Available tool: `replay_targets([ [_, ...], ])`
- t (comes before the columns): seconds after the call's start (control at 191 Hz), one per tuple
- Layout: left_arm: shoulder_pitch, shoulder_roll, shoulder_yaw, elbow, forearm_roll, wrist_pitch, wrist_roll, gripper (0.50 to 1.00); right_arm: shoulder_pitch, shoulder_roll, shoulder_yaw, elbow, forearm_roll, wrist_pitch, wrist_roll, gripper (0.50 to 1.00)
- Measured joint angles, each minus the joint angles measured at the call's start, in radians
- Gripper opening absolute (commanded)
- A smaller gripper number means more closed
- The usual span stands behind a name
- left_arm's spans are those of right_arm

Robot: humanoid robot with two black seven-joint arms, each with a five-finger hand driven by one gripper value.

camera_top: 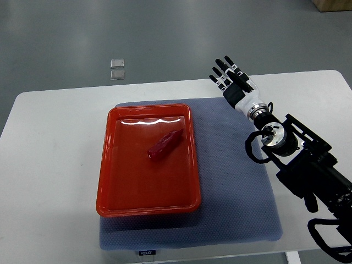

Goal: Place red pepper on red tray

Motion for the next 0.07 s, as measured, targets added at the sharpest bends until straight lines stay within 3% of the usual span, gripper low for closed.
replay_targets([
  [0.073,0.000,0.000,0.000,0.000,0.000,0.000,0.000,1.000,-0.005,0.000,0.000,-0.002,0.008,0.002,0.000,0.915],
])
